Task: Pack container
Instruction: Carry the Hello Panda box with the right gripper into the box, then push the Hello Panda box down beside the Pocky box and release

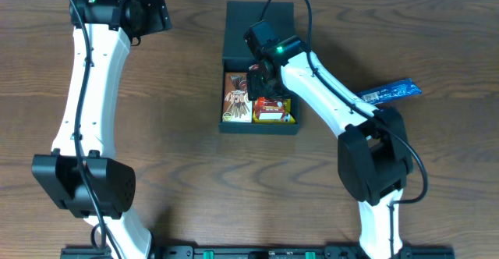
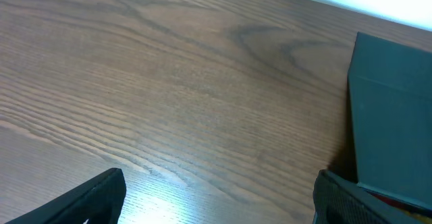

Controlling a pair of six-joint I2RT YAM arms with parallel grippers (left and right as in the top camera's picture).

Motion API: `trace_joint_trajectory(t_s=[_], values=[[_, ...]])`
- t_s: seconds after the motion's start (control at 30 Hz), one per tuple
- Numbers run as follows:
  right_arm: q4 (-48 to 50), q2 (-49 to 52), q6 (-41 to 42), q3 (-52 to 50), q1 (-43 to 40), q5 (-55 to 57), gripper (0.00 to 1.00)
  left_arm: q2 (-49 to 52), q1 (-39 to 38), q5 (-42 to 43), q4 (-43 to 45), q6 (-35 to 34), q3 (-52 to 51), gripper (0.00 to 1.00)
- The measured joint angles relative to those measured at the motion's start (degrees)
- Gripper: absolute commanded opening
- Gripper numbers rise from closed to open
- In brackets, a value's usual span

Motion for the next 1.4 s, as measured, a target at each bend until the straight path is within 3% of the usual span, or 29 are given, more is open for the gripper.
trace_joint_trajectory(t_s=[0.1, 0.3, 0.37, 0.5, 0.6, 0.7, 0.77, 0.87, 1.0, 1.07, 1.13, 1.2, 1.23, 1.33, 1.4], values=[[1.55, 0.04, 0.83, 0.00, 0.00, 0.66, 0.85, 0.00, 0.00, 0.02, -0.02, 0.00, 0.00, 0.90], [2.38, 0.04, 0.94, 0.00, 0.00, 2.23, 0.86, 0.00, 0.00, 0.02, -0.04, 0.00, 0.00, 0.90], [2.19, 0.04, 0.94, 0.00, 0.00, 2.43, 0.82, 0.00, 0.00, 0.02, -0.07, 0.00, 0.00, 0.90], [0.11, 0.04, 1.14, 0.74, 0.00, 2.71, 0.64, 0.00, 0.00, 0.00, -0.09, 0.00, 0.00, 0.90], [-1.14, 0.02, 0.94, 3.02, -0.04, 2.82, 0.62, 0.00, 0.00, 0.00, -0.09, 0.00, 0.00, 0.90], [-1.29, -0.76, -0.66, 6.14, -0.37, 2.82, 0.78, 0.00, 0.00, 0.02, -0.09, 0.00, 0.00, 0.90], [-1.20, -1.66, -2.51, 8.11, -0.70, 2.82, 0.84, 0.00, 0.00, 0.00, -0.09, 0.00, 0.00, 0.90], [-0.96, -3.78, -3.52, 10.05, -1.60, 2.82, 0.79, 0.00, 0.00, 0.00, -0.09, 0.00, 0.00, 0.90], [-1.79, -6.45, -4.24, 11.13, -2.78, 2.84, 0.85, 0.00, 0.00, 0.00, -0.09, 0.00, 0.00, 0.90], [-2.82, -6.58, -4.48, 11.21, -2.93, 2.86, 0.82, 0.00, 0.00, 0.00, -0.09, 0.00, 0.00, 0.90], [-3.96, -6.58, -4.39, 11.21, -2.93, 2.80, 0.60, 0.00, 0.00, 0.02, -0.04, 0.00, 0.00, 0.90], [-4.50, -6.58, -5.62, 11.21, -2.93, 2.03, 0.28, 0.00, 0.00, 0.02, 0.04, 0.00, 0.00, 0.90], [-4.66, -6.58, -6.19, 11.21, -2.93, 1.01, 0.20, 0.00, 0.00, 0.00, 0.09, 0.00, 0.00, 0.90], [-4.44, -6.58, -8.33, 10.86, -2.95, -3.10, 0.04, 0.02, 0.00, 0.02, 0.09, 0.00, 0.00, 0.90], [-3.56, -6.58, -9.60, 9.60, -2.95, -6.29, 0.02, 0.02, 0.00, 0.00, 0.13, 0.00, 0.00, 0.90]])
